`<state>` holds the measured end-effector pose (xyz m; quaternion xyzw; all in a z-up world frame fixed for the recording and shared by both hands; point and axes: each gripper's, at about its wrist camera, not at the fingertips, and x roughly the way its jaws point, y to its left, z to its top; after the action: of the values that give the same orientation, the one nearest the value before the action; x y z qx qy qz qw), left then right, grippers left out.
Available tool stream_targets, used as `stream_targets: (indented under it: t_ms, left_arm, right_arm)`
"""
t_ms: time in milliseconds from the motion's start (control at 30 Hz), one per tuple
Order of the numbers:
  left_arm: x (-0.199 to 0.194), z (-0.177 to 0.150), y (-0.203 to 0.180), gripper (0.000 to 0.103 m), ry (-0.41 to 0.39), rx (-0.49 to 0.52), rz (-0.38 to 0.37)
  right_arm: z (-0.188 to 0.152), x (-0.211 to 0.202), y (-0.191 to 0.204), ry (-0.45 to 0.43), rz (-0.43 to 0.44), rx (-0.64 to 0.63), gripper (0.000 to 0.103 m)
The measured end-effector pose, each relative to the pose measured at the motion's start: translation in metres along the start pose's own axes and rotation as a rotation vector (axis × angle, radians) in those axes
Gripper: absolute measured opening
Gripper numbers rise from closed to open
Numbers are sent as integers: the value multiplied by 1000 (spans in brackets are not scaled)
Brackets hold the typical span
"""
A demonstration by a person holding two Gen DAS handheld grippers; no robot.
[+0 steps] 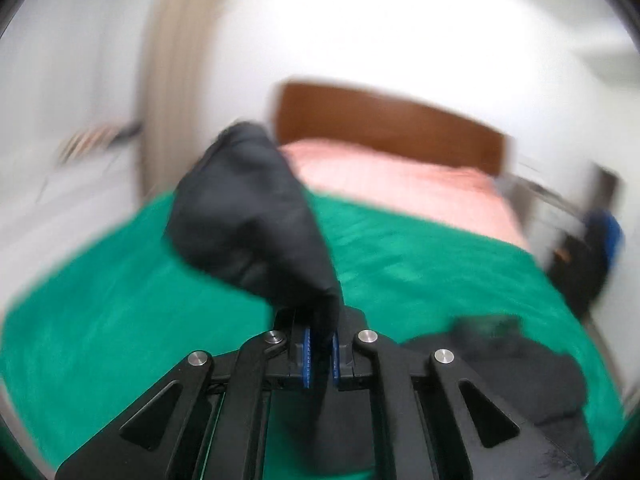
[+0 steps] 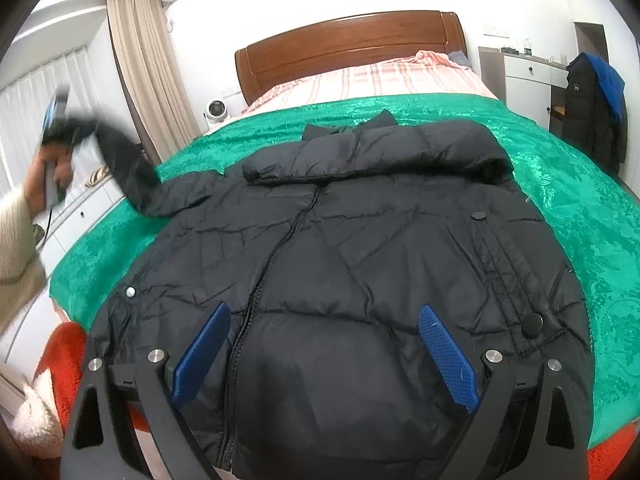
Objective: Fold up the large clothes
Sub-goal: 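Grasp the black sleeve with the left gripper and fold it over the jacket body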
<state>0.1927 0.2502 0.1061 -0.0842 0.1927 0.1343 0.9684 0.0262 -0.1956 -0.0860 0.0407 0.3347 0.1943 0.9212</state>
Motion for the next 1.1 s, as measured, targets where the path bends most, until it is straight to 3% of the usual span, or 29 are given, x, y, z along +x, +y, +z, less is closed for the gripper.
stream_targets:
  t_ms: [133,200,267,300,333,367,467,600,667,1100]
  left_arm:
    - [-7,13,-148,6,-57,193,-213]
    - [2,-8,-219,7,-36,266,-301]
    - [22,-47,-279,17,38,339,-371]
    - [32,-67,-300,49,94,369,-392]
    - [44,-88,-320,92,159,402,-403]
    - [60,-122,-345,101,249,466,-406]
    - [71,-192,-377,96,337,632,-403]
    - [58,-227,-362,96,377,702,-409]
    - [53,-226,-341,96,393,689,-387]
    - [-6,-218,-139,100,417,386,-63]
  right_arm:
    - [-1,-9,-9,-27,4,20,94]
    - [-2,-12,-14,-36,4,32,94]
    - [-4,-16,-19,-46,6,44,94]
    - [-5,-18,-22,-51,6,51,94]
    - [-5,-20,-25,-55,5,60,94]
    - [-6,-21,-27,-56,6,69,94]
    - [-8,-25,-35,-66,10,94,94]
    - [-9,-26,-40,-74,16,103,94]
    - [-8,-22,-43,-70,26,115,94]
    - [-8,-15,-18,-72,28,31,94]
